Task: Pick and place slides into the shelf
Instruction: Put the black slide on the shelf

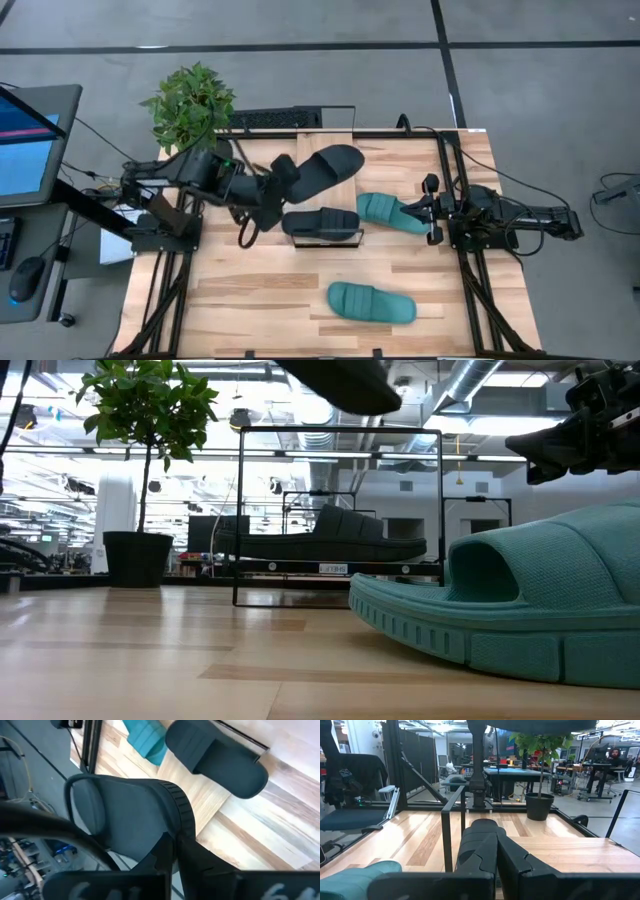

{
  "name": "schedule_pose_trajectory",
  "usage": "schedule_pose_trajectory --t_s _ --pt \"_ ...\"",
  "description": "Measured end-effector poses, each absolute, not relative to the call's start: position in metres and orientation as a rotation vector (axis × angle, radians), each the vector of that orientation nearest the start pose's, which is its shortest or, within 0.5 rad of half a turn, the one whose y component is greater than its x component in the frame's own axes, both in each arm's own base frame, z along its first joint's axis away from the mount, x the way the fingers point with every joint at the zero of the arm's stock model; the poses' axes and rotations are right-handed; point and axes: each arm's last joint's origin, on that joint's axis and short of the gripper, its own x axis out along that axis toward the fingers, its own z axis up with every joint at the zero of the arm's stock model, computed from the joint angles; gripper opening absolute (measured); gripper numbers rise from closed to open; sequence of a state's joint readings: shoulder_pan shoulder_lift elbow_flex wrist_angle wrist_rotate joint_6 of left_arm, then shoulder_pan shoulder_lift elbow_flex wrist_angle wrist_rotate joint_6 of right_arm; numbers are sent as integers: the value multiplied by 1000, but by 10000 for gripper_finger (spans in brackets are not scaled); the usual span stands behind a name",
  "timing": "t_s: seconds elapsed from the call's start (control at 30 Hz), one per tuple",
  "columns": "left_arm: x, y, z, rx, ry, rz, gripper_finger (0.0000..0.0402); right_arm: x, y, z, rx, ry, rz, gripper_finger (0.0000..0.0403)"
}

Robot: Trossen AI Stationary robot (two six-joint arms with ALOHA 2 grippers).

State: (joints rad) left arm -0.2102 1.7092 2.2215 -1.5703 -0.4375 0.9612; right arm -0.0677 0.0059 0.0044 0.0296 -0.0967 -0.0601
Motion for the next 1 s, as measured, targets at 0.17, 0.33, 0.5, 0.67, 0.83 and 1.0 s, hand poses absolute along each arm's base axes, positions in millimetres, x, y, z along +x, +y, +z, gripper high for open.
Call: schedule_pose_trajectory --t_s 0.17,0.33,0.5,0.67,0.83,1.0 --pt "288 -29 458 1165 1032 -278 0 98 -4 167 -62 -28 28 0" --pt "291 -10 461 1116 1016 -246 0 98 -4 167 -62 -29 28 0" --pt "298 9 465 1104 965 -196 0 98 -4 168 -62 -29 28 0" --pt "307 28 465 1104 941 -147 0 98 -4 167 -62 -29 28 0" --pt "318 44 456 1102 981 -143 0 98 -4 168 -62 -29 28 0" --pt "330 61 442 1036 986 -220 0 98 -4 167 -62 -29 28 0"
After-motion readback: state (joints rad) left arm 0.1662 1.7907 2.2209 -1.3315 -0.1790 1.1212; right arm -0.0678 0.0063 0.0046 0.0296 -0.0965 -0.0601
